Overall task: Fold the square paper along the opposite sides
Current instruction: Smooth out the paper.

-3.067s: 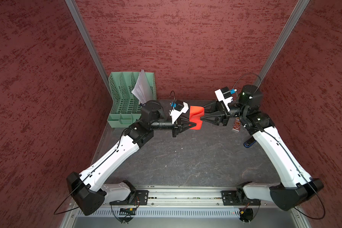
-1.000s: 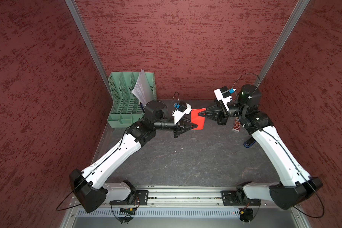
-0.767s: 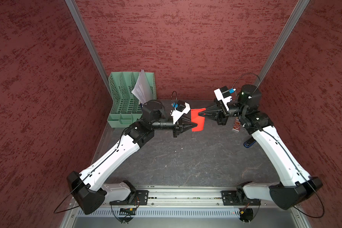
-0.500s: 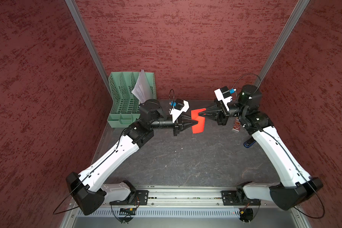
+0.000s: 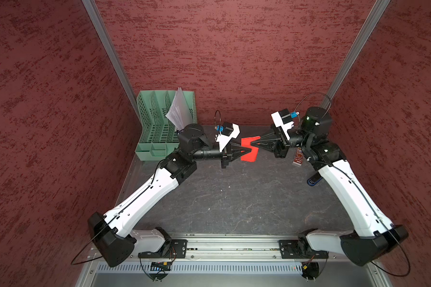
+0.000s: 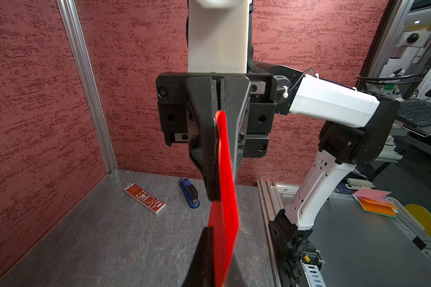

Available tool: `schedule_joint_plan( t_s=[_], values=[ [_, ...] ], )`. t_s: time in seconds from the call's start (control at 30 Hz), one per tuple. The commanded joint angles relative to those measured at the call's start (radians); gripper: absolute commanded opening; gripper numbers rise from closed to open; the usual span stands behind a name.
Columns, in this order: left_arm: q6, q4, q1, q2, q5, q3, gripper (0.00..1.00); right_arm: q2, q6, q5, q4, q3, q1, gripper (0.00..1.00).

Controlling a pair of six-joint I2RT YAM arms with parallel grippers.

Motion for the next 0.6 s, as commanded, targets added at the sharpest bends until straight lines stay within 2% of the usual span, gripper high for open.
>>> schedule_joint_plan(
  t_s=[0.0,0.27,0.47,0.53,0.57],
  values=[
    [-0.008,0.031,0.000,-0.027,0.001,0.007,0.07,-0.019,0.006,0.012,0.017,-0.014,0.006,0.00],
    [-0.005,0.023,0.002,-0.049,0.003,-0.002,0.00,-0.015,0.006,0.013,0.017,-0.014,0.006,0.00],
    [-0.005,0.011,0.002,-0.050,0.009,0.007,0.00,-0.014,0.006,0.021,0.015,-0.013,0.007,0.00],
    [-0.007,0.005,0.002,-0.050,0.012,0.009,0.00,-0.016,0.001,0.029,0.005,-0.013,0.006,0.37],
    [-0.006,0.001,0.002,-0.050,0.012,0.011,0.00,-0.017,-0.009,0.030,-0.006,-0.011,0.006,0.46]
  ],
)
